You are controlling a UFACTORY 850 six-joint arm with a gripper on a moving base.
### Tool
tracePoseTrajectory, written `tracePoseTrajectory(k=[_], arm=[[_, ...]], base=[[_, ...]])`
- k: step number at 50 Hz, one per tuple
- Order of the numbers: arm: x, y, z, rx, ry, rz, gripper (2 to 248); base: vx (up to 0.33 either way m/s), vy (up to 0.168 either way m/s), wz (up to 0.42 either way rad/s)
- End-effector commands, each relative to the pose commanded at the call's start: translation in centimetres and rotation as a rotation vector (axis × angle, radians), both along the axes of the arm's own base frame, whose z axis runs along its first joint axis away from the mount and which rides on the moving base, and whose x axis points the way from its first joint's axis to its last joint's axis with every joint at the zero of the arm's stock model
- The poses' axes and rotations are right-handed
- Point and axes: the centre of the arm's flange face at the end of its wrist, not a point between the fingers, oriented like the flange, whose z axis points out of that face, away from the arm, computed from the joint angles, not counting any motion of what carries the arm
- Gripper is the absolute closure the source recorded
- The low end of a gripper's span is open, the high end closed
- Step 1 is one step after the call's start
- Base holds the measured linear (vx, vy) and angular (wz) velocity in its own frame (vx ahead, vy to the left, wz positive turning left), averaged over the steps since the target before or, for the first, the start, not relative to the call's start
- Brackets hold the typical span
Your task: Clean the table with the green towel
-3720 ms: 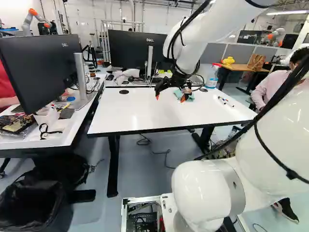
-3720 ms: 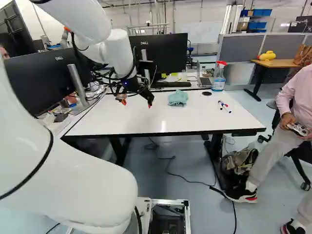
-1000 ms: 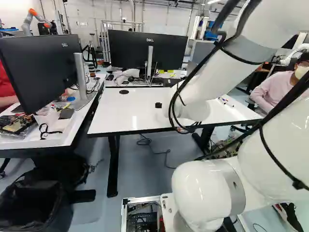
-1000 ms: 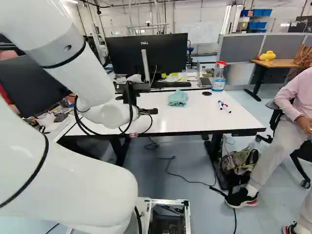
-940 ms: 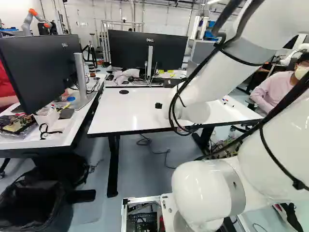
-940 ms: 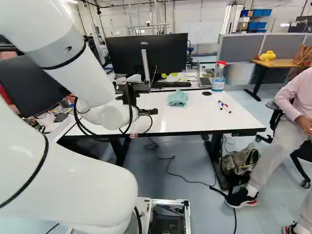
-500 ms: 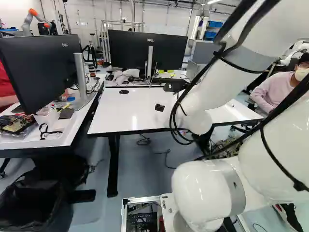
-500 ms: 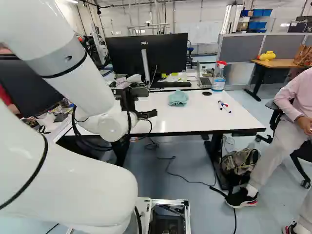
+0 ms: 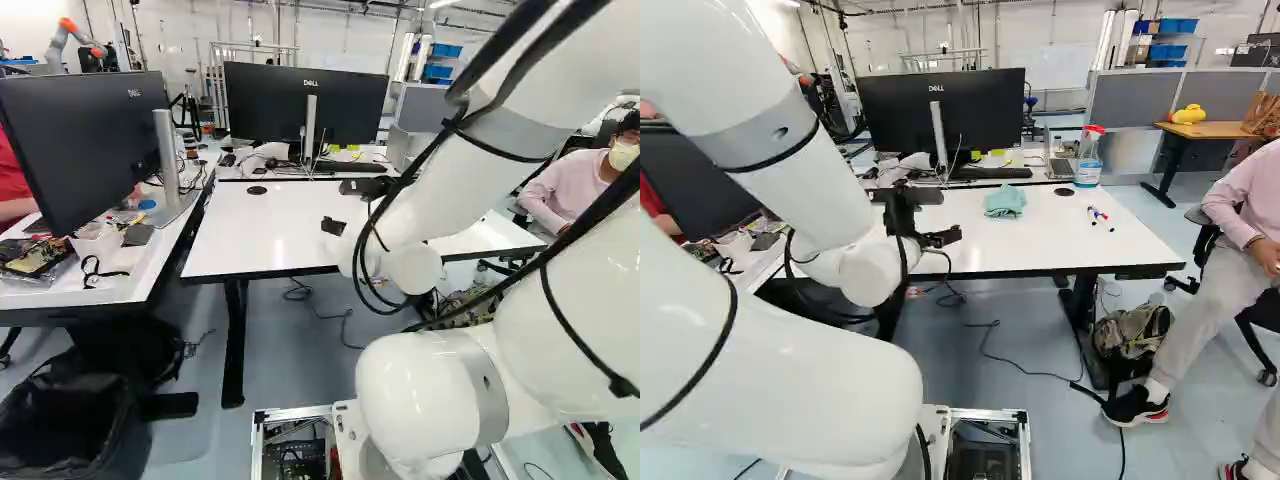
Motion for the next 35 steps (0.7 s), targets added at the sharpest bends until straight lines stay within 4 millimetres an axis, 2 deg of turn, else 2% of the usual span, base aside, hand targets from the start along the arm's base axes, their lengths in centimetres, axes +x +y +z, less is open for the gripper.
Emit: tracePoseTrajectory(k=[35], arm=[[-0.36,0.02,-0.2,-0.001,-0.015,0.002,3]], base=[[0.0,0.0,0.0]])
